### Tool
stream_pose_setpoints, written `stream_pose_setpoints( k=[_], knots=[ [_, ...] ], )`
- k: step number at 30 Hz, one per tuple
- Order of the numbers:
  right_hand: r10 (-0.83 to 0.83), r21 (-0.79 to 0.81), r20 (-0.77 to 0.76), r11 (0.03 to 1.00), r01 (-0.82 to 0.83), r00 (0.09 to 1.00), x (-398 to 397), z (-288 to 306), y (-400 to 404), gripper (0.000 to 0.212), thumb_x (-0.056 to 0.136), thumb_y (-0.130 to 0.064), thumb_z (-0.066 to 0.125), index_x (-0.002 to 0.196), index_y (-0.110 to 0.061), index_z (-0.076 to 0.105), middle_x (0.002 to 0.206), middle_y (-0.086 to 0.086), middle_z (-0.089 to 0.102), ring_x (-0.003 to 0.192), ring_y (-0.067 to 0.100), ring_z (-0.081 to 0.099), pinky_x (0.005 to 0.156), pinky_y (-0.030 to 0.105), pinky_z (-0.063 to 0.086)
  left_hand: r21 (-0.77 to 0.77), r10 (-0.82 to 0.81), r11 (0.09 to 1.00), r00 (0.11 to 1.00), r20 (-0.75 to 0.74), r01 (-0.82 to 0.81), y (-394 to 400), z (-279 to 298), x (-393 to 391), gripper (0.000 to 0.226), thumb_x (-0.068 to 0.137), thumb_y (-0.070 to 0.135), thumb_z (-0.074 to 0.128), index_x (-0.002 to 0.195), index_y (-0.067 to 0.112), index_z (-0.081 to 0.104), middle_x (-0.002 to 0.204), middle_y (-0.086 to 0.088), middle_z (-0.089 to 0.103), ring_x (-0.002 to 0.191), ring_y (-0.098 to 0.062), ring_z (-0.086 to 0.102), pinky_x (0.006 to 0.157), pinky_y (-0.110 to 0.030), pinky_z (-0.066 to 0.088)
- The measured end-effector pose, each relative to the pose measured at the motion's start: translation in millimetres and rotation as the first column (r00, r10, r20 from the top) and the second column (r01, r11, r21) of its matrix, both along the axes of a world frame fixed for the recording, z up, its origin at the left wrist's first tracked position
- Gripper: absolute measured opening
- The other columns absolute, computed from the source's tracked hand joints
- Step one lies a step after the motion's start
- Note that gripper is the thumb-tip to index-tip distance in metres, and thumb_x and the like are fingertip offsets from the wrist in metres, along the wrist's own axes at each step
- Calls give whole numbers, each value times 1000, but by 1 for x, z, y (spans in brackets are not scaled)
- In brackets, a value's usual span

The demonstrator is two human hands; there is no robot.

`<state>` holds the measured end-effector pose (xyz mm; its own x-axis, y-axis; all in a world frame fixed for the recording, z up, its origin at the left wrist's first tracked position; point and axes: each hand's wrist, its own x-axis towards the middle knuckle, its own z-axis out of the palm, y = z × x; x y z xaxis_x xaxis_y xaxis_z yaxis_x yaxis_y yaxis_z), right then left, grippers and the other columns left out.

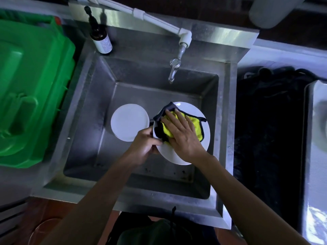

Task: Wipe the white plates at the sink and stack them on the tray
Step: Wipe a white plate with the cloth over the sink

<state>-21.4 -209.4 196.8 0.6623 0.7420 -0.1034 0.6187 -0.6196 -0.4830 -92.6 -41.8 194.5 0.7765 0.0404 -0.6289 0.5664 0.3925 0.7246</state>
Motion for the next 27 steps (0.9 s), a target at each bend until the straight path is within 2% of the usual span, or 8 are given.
stream_pose_setpoints(
  k=[3,6,9,13,19,23,25,27],
  knots=[
    [-21,-1,21,1000,21,1000,7,-1,11,66,95,-30,35,159,-27,22,169,-3,10,156,26,1,124,53,8,28,3,1000,1000,-19,-3,2,0,-4,39,74,-6,65,109,10,72,105,-14,74,107,-36,67,75,-39,58],
    [-72,30,52,997,70,996,17,-3,22,63,100,-27,44,159,-27,21,169,-4,9,156,24,-2,124,51,4,11,40,999,999,-21,-40,0,4,-9,43,72,-2,66,112,10,72,111,-15,74,108,-35,68,76,-42,59],
    [-134,68,61,989,129,989,28,-2,26,59,103,-31,44,158,-26,25,169,-4,12,156,23,1,124,49,4,6,90,996,996,-12,-90,-3,8,-11,41,76,-7,63,112,10,72,109,-14,75,104,-35,69,75,-43,60],
    [-268,54,59,963,265,962,38,-7,12,61,102,-29,45,159,-25,22,169,-4,11,156,23,1,125,50,4,34,143,989,990,-4,-143,-3,14,-13,47,66,1,66,111,13,73,108,-10,76,100,-31,71,74,-45,61],
    [-380,-21,7,925,380,925,27,-17,-13,61,104,-28,39,160,-24,17,169,-3,6,156,21,-3,126,46,0,55,194,979,981,17,-194,-5,14,-17,47,67,3,64,109,19,75,112,-11,75,106,-35,69,85,-55,60],
    [-461,-46,-36,887,459,887,7,-23,-19,59,103,-30,40,159,-26,20,169,-5,6,156,19,-4,126,48,1,96,255,963,967,-9,-253,-11,10,-16,43,64,4,65,104,13,75,110,-15,75,106,-40,69,87,-58,59],
    [-464,-45,-68,886,462,883,-3,-26,-20,60,103,-30,44,159,-27,22,169,-6,9,156,19,-3,126,49,2,94,318,944,948,-3,-317,-14,11,-15,39,63,4,65,100,11,75,104,-15,75,99,-37,70,81,-53,60],
    [-451,-32,-110,892,450,886,-15,-26,-17,63,101,-29,49,158,-29,24,169,-6,11,156,19,-1,126,49,4,92,372,925,928,-9,-369,-15,15,-12,42,63,5,66,104,11,74,100,-13,76,93,-34,71,71,-44,61]
  ],
)
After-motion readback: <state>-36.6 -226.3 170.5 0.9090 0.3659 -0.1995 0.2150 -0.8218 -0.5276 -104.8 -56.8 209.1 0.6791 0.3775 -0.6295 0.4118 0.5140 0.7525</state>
